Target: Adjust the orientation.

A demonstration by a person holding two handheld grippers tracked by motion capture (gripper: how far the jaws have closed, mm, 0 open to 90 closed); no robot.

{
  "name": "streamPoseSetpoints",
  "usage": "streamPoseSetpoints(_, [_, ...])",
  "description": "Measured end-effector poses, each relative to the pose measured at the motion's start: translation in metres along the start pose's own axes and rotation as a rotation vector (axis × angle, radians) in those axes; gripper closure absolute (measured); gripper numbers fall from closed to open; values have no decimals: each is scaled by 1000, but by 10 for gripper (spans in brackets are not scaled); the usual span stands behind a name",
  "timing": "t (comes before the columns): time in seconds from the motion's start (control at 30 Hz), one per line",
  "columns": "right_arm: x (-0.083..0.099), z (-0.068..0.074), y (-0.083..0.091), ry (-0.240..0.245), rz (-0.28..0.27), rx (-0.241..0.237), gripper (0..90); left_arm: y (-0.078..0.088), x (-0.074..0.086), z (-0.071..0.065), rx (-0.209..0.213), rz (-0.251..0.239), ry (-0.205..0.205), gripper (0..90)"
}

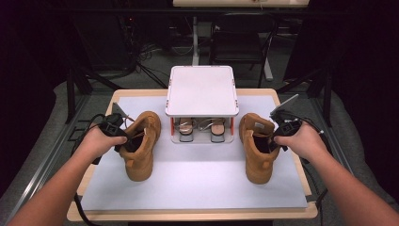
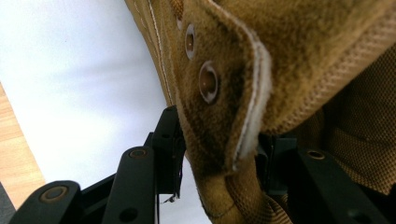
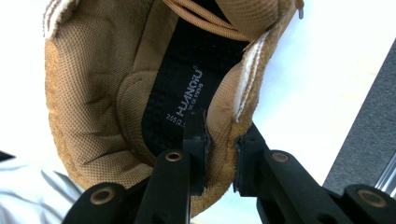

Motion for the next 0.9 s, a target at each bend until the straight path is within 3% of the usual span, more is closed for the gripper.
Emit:
streamPoseSetpoints(0.1, [5,1,-1,21,22,21,779,2,0,-1,-4,-4,-6,590])
streamPoseSetpoints(0.37, [6,-1,-3,-4,6,38,728,2,-1,-3,-20,-9,-24,590])
streamPoseSetpoints(0.4, [5,-4,-1,21,29,40,707,1,-2,-4,-31,-7,-28,594])
streamPoseSetpoints(0.53, [5,-5,-2,14,19,45,679,1,-2,-3,-43,-9,-47,609])
streamPoseSetpoints(0.9, [1,-2,-6,62,29,80,649,-2,-4,-3,-57,-18,-75,603])
Point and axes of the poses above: each handheld gripper's, and its own axes: y roughly backward along the jaws, x roughly out of its underside, z roughly to its left, the point moved 2 cm from there along -y, roughly forward along the jaws, and after that the axes turned 2 degrees about z, right-handed, at the moved point
